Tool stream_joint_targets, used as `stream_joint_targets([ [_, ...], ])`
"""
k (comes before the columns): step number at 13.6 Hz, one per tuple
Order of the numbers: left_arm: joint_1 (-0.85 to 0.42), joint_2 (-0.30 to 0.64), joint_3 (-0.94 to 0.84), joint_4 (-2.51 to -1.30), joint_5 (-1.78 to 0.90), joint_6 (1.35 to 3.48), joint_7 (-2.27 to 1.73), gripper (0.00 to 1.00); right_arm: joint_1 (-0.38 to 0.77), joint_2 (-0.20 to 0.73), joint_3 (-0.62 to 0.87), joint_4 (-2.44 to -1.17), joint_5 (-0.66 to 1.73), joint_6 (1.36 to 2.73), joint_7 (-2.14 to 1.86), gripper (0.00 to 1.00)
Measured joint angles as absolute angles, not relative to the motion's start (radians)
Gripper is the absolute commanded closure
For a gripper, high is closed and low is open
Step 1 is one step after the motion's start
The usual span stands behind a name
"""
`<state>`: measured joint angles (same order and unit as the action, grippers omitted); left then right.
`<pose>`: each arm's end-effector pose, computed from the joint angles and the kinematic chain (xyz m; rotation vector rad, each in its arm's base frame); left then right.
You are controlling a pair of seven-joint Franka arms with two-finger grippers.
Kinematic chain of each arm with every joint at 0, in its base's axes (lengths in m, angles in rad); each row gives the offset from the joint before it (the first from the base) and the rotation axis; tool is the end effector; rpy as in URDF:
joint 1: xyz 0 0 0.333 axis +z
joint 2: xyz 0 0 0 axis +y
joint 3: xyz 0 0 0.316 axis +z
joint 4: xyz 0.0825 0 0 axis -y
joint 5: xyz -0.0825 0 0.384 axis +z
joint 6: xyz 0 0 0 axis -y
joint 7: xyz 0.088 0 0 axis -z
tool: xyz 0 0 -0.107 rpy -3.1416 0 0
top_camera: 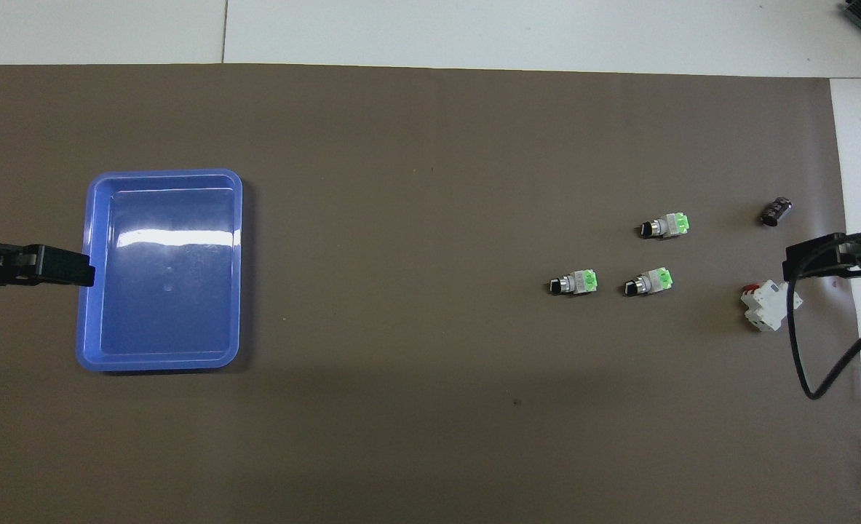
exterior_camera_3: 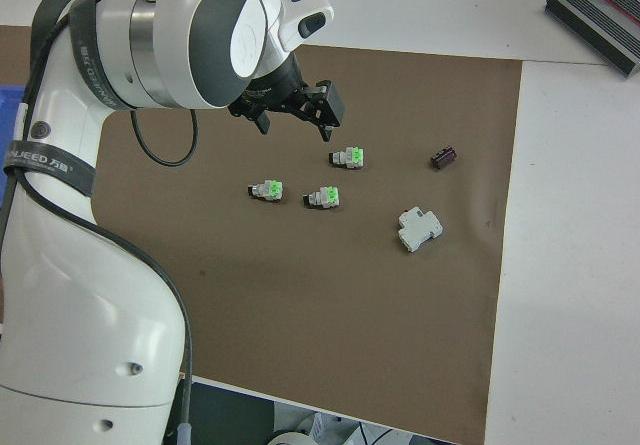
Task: Turn and place switch with both arms
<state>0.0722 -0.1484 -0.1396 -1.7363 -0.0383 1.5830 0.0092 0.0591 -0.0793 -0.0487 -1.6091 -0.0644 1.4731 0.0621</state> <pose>0.5064 -0.0435 0.6254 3.1219 -0.1162 -0.0106 0.5194 -0.0031 0.6411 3.0768 -0.0860 -0.0840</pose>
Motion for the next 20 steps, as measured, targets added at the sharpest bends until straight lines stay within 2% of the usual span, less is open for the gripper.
stream_joint_targets([
  [10,0.072,-0.148,-0.141,-1.736,-0.038,1.583,0.01,0.0,0.059,-0.082,-0.049,-1.614,-0.063,1.481,0.092,0.0],
  [12,0.072,-0.148,-0.142,-1.736,-0.038,1.583,0.01,0.0,0.059,-0.083,-0.049,-1.657,-0.062,1.57,0.154,0.0],
  [15,0.072,-0.148,-0.142,-1.736,-0.038,1.583,0.01,0.0,0.065,-0.081,-0.042,-1.822,-0.061,1.793,0.28,0.0],
  [17,0.072,-0.148,-0.142,-1.736,-0.038,1.583,0.01,0.0,0.086,-0.069,-0.039,-1.911,-0.061,1.889,0.362,0.0],
  [20,0.072,-0.148,-0.141,-1.737,-0.038,1.583,0.01,0.0,0.164,0.011,-0.035,-1.968,-0.061,2.007,0.619,0.0],
])
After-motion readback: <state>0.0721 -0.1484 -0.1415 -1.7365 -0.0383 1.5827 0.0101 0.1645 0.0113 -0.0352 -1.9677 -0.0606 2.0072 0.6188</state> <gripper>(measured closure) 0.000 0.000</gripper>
